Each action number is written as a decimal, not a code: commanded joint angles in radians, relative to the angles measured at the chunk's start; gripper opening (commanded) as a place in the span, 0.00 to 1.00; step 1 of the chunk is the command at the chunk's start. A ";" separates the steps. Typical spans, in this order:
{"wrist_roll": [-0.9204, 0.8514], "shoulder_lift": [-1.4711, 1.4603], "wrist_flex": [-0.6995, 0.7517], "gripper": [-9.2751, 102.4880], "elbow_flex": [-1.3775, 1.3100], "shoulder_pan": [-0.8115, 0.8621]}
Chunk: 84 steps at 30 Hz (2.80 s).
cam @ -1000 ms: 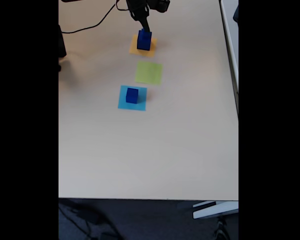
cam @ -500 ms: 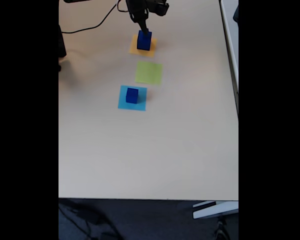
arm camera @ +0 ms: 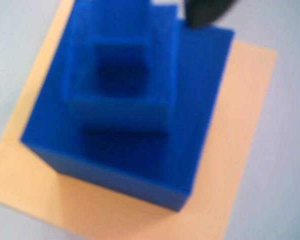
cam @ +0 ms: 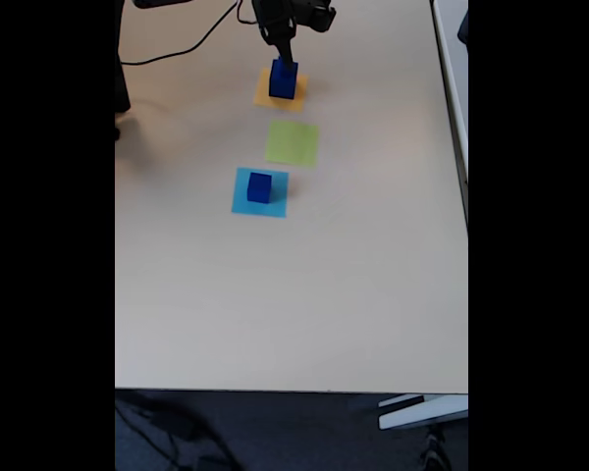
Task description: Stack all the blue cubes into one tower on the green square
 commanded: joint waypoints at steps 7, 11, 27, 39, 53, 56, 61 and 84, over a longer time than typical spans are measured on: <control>-0.008 0.017 0.006 0.25 -0.058 0.009; -0.008 0.009 0.002 0.25 -0.055 0.012; -0.031 -0.002 0.000 0.21 -0.055 0.026; -0.037 0.005 -0.003 0.17 -0.057 0.028; -0.057 0.005 -0.011 0.12 -0.057 0.035; -0.055 0.005 -0.011 0.11 -0.055 0.038; -0.055 0.005 -0.011 0.09 -0.055 0.041; -0.130 0.074 0.002 0.09 -0.078 0.196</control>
